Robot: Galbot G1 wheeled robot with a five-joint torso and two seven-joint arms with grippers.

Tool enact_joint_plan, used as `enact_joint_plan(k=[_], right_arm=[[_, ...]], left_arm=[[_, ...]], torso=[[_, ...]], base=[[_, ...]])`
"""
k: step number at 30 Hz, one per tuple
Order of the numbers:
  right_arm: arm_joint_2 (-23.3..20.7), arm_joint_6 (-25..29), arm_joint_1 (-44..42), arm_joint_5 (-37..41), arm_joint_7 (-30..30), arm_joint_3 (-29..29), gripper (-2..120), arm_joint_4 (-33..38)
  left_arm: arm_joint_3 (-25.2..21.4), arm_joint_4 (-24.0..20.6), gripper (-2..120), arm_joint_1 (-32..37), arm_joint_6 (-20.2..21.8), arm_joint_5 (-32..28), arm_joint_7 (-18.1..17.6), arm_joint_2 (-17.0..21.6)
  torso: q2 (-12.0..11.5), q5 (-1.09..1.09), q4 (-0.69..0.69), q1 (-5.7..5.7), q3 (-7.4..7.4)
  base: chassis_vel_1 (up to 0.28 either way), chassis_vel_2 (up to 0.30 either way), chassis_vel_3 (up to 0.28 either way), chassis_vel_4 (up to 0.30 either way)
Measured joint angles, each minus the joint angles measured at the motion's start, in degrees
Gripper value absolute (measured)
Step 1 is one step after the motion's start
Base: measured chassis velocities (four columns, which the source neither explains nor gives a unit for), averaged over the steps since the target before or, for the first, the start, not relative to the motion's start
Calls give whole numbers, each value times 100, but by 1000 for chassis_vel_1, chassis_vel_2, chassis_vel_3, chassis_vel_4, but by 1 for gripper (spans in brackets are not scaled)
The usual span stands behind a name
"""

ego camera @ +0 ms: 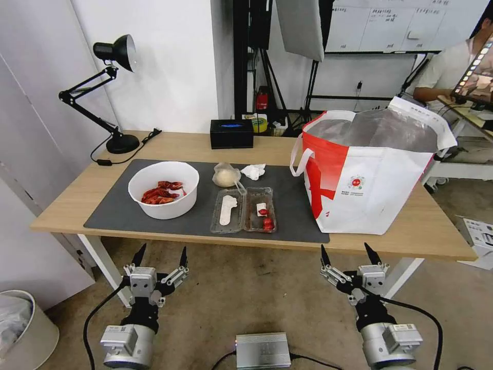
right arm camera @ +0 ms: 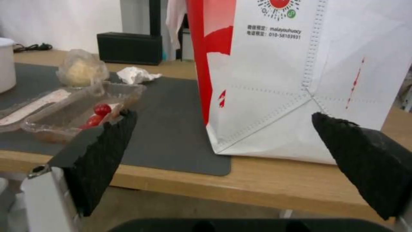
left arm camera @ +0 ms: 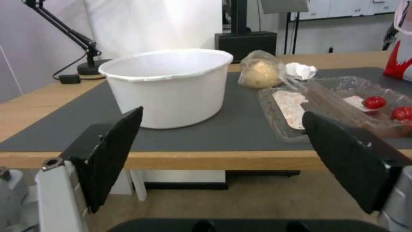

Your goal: Pick up the trash from the table and place it into the takeout bag.

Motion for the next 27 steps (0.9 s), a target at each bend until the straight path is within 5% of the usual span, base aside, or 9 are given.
enact_joint_plan(k=[21,26,27], right_arm=[[-18,-7,7,7,0,-1,100,0],[-304,-187,158,149,59,-1,100,-26],[-648,-418,353,325,143,5,100,-65]], left_arm=[[5,0,100,-22,35,-35,-16,4],[90,-66,100,-253,507,-366,-276,51],[165,-123,100,-431,883,-628,-480,87]], torso=[[0,0,0,0,0],[0,0,-1,0,0],[0,0,0,0,0]], base=[[0,0,0,0],[0,0,0,0],[0,0,0,0]])
